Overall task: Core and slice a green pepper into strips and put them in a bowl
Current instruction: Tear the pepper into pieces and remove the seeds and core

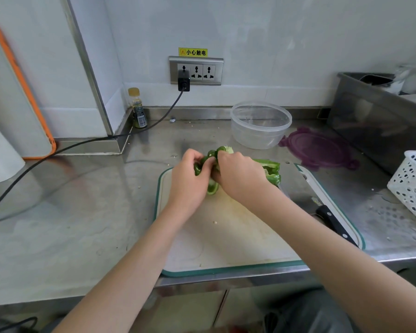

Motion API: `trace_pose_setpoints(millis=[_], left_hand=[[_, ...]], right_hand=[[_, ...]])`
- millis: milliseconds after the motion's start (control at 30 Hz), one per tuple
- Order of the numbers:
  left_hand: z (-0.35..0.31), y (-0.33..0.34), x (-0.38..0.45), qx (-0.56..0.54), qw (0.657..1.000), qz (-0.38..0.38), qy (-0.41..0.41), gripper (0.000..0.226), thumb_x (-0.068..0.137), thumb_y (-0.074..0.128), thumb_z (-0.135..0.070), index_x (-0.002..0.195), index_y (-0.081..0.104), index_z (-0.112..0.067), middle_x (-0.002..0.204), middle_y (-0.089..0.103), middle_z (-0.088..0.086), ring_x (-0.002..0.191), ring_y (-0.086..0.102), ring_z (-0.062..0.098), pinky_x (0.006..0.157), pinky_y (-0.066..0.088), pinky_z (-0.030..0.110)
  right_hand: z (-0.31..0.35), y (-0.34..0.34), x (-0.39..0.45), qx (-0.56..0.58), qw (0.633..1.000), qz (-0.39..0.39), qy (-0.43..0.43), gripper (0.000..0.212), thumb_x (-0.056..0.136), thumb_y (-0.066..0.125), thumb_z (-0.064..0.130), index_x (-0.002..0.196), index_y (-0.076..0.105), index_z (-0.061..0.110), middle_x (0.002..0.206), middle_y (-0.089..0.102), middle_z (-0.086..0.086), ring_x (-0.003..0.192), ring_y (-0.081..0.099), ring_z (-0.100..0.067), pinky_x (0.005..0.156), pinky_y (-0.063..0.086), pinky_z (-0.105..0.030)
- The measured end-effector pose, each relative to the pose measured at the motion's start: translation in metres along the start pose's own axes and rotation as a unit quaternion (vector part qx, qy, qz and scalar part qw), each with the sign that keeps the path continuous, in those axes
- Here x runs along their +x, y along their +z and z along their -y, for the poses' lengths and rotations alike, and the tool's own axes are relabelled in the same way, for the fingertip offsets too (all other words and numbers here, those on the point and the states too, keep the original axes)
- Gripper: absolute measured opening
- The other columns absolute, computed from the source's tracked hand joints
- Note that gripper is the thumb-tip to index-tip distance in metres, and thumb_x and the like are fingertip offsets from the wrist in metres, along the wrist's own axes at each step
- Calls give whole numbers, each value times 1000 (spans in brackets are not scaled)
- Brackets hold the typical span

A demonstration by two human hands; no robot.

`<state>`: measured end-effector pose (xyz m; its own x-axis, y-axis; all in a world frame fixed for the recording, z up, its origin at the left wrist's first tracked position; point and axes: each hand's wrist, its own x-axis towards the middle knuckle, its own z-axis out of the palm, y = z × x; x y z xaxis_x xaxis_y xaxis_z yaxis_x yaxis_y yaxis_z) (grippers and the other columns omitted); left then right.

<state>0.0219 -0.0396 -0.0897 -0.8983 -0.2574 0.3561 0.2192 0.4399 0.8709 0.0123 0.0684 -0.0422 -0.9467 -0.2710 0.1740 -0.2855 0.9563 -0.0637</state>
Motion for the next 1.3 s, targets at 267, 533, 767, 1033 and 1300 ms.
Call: trace_pose_setpoints(millis=[267, 533, 767, 1033, 1300], left_hand=[[4, -2, 4, 2, 999, -20, -42, 23, 95, 51, -33, 92, 54, -10, 80, 61, -2, 70, 54, 7, 56, 37, 9], [12, -2, 10, -3, 996, -5, -88, 20, 92, 54, -35, 81, 53, -18, 79, 60, -4, 72, 56, 13, 60, 42, 16], [12, -3, 15, -31, 995, -35, -83, 21, 92, 56, -33, 86, 53, -14, 77, 58, -6, 76, 58, 16, 68, 43, 31], [17, -8, 20, -67, 987, -87, -116, 17, 95, 52, -28, 96, 53, -11, 84, 59, 0, 80, 59, 19, 68, 45, 29], [14, -5, 16, -42, 995, -67, -61, 17, 96, 49, -32, 99, 53, -16, 87, 59, -6, 80, 55, 11, 66, 39, 18]], right_hand=[[-7, 10, 0, 82, 993, -17, -89, 16, 96, 46, 25, 101, 55, 13, 82, 54, -7, 79, 59, -34, 57, 38, -32], [-25, 8, 9, 19, 964, 17, -265, 15, 98, 44, 18, 105, 57, 12, 76, 57, -5, 67, 52, -25, 60, 46, -39], [-50, -22, 39, 247, 958, -130, -70, 11, 97, 48, 12, 98, 59, 13, 77, 62, -4, 57, 52, -12, 61, 47, -25], [-51, -7, 47, 208, 978, -18, 6, 35, 97, 41, 4, 123, 58, 18, 121, 60, -9, 81, 60, -16, 67, 44, -21], [-15, 8, 5, 264, 964, -34, -30, 32, 90, 57, 43, 96, 42, 14, 84, 61, -3, 71, 57, -21, 62, 48, -31]])
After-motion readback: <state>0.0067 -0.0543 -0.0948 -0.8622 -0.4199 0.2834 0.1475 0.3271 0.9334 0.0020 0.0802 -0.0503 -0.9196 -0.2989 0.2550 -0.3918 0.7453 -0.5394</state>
